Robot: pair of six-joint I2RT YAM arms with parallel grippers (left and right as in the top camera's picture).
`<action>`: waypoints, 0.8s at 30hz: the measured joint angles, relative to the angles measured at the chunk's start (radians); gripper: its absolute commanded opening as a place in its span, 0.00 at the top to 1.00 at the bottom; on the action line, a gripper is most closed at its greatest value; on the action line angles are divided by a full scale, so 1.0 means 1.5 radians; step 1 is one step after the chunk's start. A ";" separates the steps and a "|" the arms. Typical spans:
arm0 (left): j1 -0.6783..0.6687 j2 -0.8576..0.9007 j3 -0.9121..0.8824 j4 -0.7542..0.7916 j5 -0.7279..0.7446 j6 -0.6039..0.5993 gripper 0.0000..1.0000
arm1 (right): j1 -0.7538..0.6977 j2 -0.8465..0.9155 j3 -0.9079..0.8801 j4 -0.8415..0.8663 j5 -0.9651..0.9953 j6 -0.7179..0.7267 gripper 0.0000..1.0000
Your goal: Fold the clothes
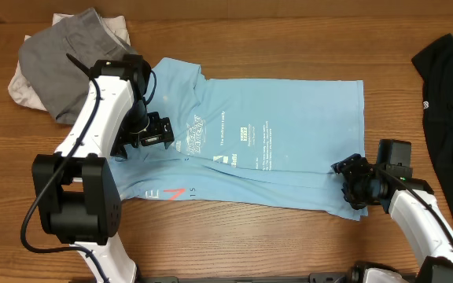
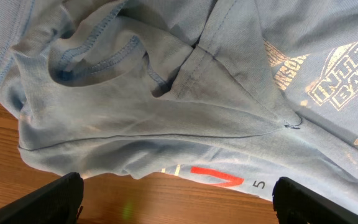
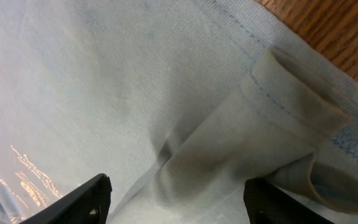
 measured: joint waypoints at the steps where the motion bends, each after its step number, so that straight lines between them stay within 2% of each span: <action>1: 0.000 0.000 0.000 0.000 0.000 0.000 0.00 | 0.000 0.002 0.000 0.001 0.002 -0.001 0.27; 10: 0.000 0.000 0.000 0.000 0.000 0.000 0.00 | 0.000 0.023 0.000 0.020 0.004 0.002 0.28; 17: 0.000 0.000 0.000 0.000 0.000 0.000 0.00 | 0.000 0.028 0.000 0.045 0.006 0.001 0.40; 21: 0.000 0.000 0.000 0.000 0.000 0.000 0.00 | 0.000 0.028 0.000 0.048 0.007 0.002 0.43; 24: 0.000 0.000 0.000 0.000 0.000 0.000 0.00 | 0.000 0.028 0.000 0.048 0.010 0.000 0.52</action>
